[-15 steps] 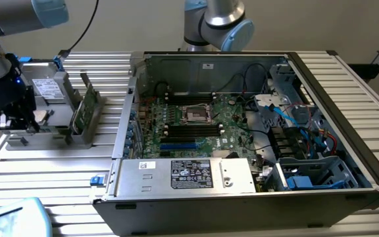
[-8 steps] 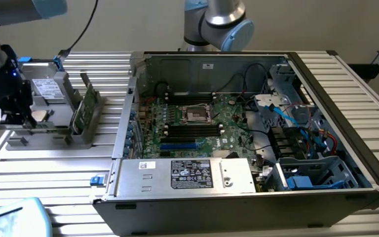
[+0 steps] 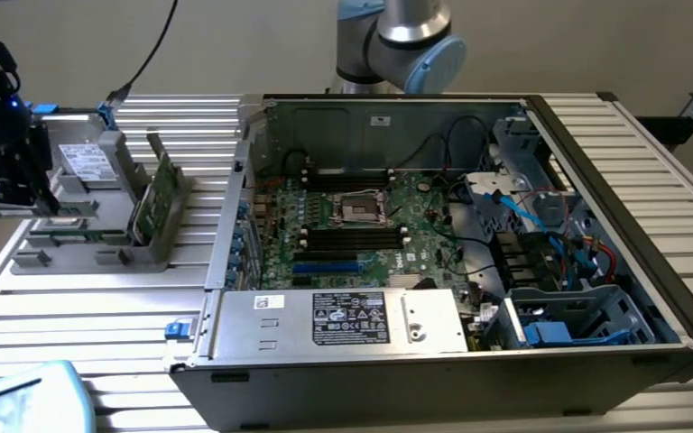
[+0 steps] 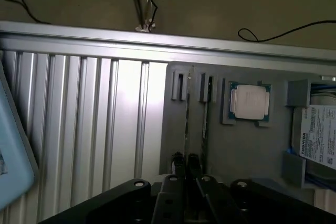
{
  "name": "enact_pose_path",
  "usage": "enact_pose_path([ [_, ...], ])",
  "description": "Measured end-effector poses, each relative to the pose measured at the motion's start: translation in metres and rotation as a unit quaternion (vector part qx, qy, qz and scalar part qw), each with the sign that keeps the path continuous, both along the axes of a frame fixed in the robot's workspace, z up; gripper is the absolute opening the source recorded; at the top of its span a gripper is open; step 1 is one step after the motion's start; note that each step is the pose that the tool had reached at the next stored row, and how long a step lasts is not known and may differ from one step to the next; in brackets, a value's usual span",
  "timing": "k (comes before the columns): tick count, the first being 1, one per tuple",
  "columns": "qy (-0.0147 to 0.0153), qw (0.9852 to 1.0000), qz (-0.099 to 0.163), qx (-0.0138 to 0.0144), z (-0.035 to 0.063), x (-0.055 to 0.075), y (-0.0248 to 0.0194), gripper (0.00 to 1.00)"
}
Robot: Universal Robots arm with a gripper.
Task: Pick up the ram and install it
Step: 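Pick up the ram and move it above insertion slot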
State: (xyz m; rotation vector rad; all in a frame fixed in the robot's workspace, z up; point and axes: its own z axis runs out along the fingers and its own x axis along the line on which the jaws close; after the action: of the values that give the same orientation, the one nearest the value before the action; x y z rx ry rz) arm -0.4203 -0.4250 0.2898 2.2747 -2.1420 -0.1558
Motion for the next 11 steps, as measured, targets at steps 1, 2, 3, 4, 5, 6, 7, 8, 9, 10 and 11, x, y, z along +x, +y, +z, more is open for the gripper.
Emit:
enact_pose_path([
  [1, 0.0001, 1.0, 0.0, 0.0, 0.0043, 0.002, -0.0001, 0.14],
  [2, 0.0003, 1.0, 0.0, 0.0001, 0.009, 0.006, -0.0003, 0.14],
  [3, 0.0005, 1.0, 0.0, 0.0001, 0.0132, 0.009, -0.0009, 0.14],
  [4, 0.0008, 1.0, 0.0, 0.0002, 0.0182, 0.013, -0.0018, 0.14],
  [5, 0.0012, 1.0, 0.0, 0.0002, 0.0225, 0.017, -0.0025, 0.14],
  [6, 0.002, 1.0, 0.0, 0.0002, 0.0269, 0.02, -0.0033, 0.14],
  [7, 0.003, 1.0, 0.0, 0.0002, 0.0311, 0.023, -0.0041, 0.14],
  [8, 0.0043, 1.0, 0.0, 0.0002, 0.035, 0.026, -0.0048, 0.14],
  [9, 0.0057, 1.0, 0.0, 0.0002, 0.0387, 0.028, -0.0055, 0.14],
  [10, 0.0077, 1.0, 0.0, 0.0002, 0.0421, 0.03, -0.0061, 0.14],
  [11, 0.0099, 1.0, 0.0, 0.0002, 0.0446, 0.032, -0.0069, 0.14],
])
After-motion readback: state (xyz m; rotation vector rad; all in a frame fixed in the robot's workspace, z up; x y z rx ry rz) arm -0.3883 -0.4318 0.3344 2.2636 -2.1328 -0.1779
